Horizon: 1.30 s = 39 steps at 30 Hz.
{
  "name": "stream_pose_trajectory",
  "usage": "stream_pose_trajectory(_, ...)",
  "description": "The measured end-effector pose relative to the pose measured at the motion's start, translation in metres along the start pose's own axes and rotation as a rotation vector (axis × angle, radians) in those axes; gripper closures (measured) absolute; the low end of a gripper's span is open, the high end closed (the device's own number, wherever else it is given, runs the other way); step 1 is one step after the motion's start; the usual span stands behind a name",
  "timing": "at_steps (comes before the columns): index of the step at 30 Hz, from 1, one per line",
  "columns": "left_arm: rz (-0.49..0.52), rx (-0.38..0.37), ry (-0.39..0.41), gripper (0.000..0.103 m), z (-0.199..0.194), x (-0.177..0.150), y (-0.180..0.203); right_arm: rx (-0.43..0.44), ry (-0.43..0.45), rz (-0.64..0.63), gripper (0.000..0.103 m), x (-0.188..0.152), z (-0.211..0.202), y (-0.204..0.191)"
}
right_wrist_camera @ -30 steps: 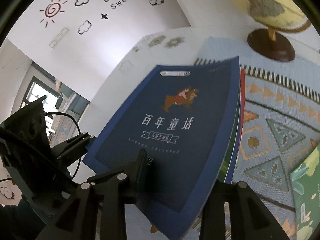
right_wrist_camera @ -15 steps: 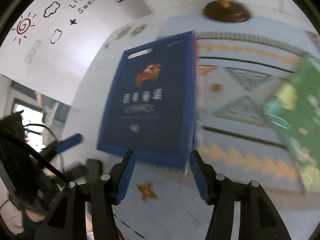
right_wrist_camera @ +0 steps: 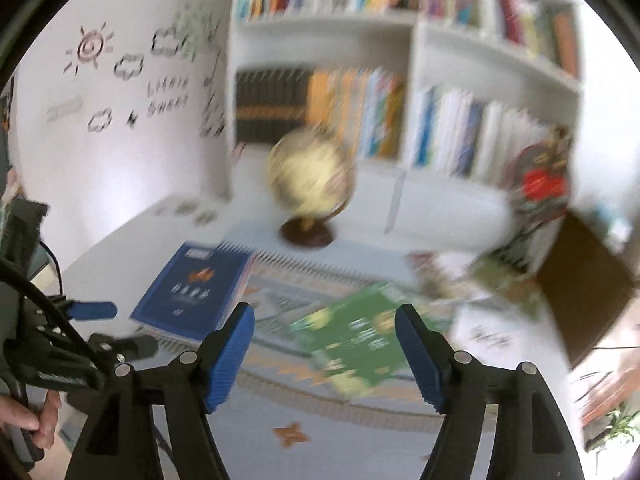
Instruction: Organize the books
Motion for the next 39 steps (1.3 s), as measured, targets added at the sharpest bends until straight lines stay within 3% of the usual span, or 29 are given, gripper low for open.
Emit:
stream_pose_trajectory(4,0.099,0.102,0.067,0.010,-0.009,0.003,0.075,-0.135,0.103,-0.002,0.020,-0.005,-0.052,0.062)
stream_pose_trajectory(7,0.177,0.176,0.127,0.010,-0.018,0.006,0.128,-0.177,0.198,0.036,0.003,-0.005,-0.092,0.111)
stream_pose_trajectory(9,0.195,0.187,0.159,0.001,-0.022,0.007,0.154,-0.188,0.229,0.059,0.001,-0.006,-0.111,0.136)
stream_pose_trajectory(14,0.216,0.135,0.179,0.001,-0.018,0.005,0.198,-0.210,0.214,0.124,0.000,-0.019,-0.129,0.181)
stream_pose_trajectory(18,0.211,0.107,0.121,0.001,0.008,0.006,0.203,-0.170,0.049,0.137,0.000,-0.041,-0.092,0.193)
stream_pose_trajectory(23,0.173,0.088,0.075,0.001,0.050,0.021,0.192,-0.159,-0.086,0.148,0.000,-0.064,-0.046,0.195)
stream_pose_trajectory(26,0.152,0.101,0.049,0.001,0.072,0.042,0.186,-0.156,-0.133,0.142,0.000,-0.065,-0.020,0.195)
stream_pose_trajectory(33,0.177,0.101,0.072,0.001,0.103,0.095,0.174,-0.117,-0.204,0.204,0.000,-0.038,0.060,0.198)
stream_pose_trajectory(39,0.201,0.067,0.043,0.001,0.133,0.120,0.169,-0.086,-0.272,0.263,0.000,-0.037,0.104,0.197)
Point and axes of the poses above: each gripper's, at about its wrist camera, not at the fingertips, and z roughly the way its jaws point, y to its right, x to its top, the point moved 5 cm from there along z, roughly the way its jaws point, and after that the axes turned 11 degrees about -x, right-handed, at the moved point
